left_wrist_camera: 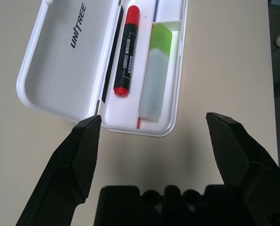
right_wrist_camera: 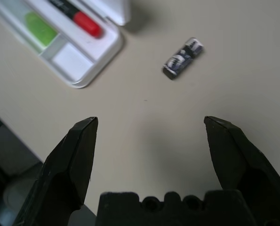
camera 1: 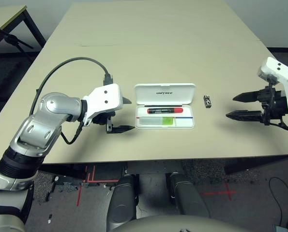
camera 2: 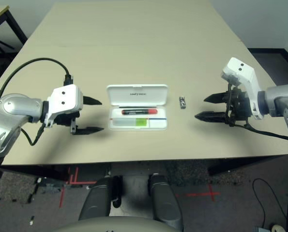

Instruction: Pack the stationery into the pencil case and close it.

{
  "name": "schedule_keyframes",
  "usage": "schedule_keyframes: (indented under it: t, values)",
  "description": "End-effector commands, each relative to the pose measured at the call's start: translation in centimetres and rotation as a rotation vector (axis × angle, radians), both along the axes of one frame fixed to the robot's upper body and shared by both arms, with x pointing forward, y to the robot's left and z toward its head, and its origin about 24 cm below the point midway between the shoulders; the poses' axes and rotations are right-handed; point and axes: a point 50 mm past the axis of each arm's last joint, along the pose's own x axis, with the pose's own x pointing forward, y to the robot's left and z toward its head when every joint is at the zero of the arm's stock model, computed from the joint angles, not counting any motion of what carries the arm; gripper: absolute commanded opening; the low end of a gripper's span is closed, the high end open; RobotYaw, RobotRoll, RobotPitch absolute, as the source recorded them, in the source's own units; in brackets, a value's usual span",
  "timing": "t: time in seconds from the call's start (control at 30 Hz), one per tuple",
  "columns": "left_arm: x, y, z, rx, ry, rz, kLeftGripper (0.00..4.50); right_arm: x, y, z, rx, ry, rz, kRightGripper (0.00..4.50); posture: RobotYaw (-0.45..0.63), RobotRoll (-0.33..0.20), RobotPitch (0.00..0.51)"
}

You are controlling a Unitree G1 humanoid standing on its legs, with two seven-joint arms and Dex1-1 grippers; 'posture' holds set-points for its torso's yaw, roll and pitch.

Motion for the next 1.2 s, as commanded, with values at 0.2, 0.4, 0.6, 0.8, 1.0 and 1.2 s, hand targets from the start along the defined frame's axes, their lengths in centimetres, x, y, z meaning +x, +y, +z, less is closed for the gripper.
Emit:
schedule_keyframes:
  t: [0.2,0.4,0.6,0.8,1.0,1.2]
  values:
    - [-0.4,-1.2,-0.5,0.002,-0.005,-0.04,4.48,2.0,1.8,-1.8,0.041,-0.049,-0.371,4.5,-0.08,0.0,0.151]
    - [-0.4,-1.4,-0.6,0.005,-0.005,-0.041,4.48,3.1,3.5,-3.5,0.066,-0.062,-0.471,4.5,-0.07,0.0,0.154]
    - [-0.7,-1.4,-0.6,0.013,-0.005,-0.038,4.48,4.0,4.9,-4.4,0.076,-0.083,-0.501,4.5,-0.06,0.0,0.155]
    - [-0.9,-1.6,-0.7,0.013,-0.003,-0.04,4.48,4.9,6.3,-5.5,0.075,-0.11,-0.512,4.5,-0.05,0.0,0.156]
    - [-0.9,-1.6,-0.6,0.018,-0.007,-0.039,4.48,5.4,7.3,-6.5,0.076,-0.1,-0.508,4.5,-0.04,0.0,0.154]
    - [-0.9,-1.9,-0.4,0.019,-0.008,-0.043,4.48,5.6,7.6,-7.8,0.064,-0.073,-0.514,4.5,-0.03,0.0,0.151]
